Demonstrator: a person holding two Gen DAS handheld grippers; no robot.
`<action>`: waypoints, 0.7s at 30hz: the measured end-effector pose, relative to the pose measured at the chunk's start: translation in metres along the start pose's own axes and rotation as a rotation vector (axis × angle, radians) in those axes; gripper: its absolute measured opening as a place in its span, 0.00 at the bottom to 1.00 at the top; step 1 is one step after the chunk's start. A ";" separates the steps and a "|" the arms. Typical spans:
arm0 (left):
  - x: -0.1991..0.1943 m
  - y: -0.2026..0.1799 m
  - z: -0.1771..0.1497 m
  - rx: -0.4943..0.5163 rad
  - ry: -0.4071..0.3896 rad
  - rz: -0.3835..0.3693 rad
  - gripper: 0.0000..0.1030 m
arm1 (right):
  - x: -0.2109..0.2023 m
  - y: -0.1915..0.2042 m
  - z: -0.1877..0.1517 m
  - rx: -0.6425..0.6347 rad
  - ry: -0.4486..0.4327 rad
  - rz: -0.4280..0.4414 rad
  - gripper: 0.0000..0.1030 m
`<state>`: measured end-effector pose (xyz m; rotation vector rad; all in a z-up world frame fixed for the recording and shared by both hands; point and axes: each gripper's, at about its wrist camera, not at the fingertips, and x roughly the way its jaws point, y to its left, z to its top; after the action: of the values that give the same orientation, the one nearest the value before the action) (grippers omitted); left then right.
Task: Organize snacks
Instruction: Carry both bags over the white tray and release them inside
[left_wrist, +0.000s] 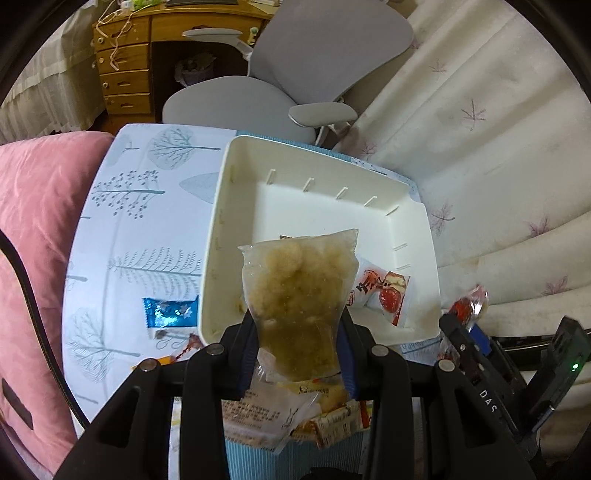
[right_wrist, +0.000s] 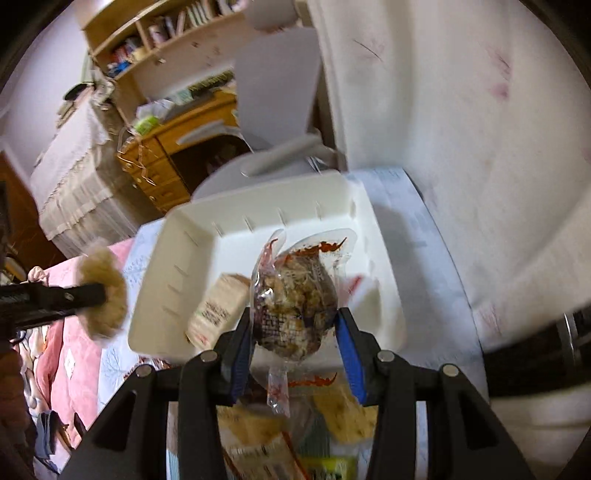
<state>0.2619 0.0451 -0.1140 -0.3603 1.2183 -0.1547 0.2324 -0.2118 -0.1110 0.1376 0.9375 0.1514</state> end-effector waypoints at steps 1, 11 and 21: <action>0.002 -0.002 0.000 0.006 -0.004 -0.005 0.35 | -0.001 0.001 0.000 -0.005 -0.010 0.002 0.42; -0.003 -0.007 -0.007 0.036 -0.118 0.054 0.73 | 0.000 0.005 0.003 -0.051 0.000 -0.002 0.58; -0.018 0.007 -0.027 0.006 -0.092 0.058 0.78 | -0.027 0.010 -0.012 -0.044 -0.001 -0.017 0.58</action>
<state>0.2295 0.0521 -0.1085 -0.3234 1.1357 -0.0909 0.2064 -0.2067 -0.0945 0.0889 0.9334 0.1565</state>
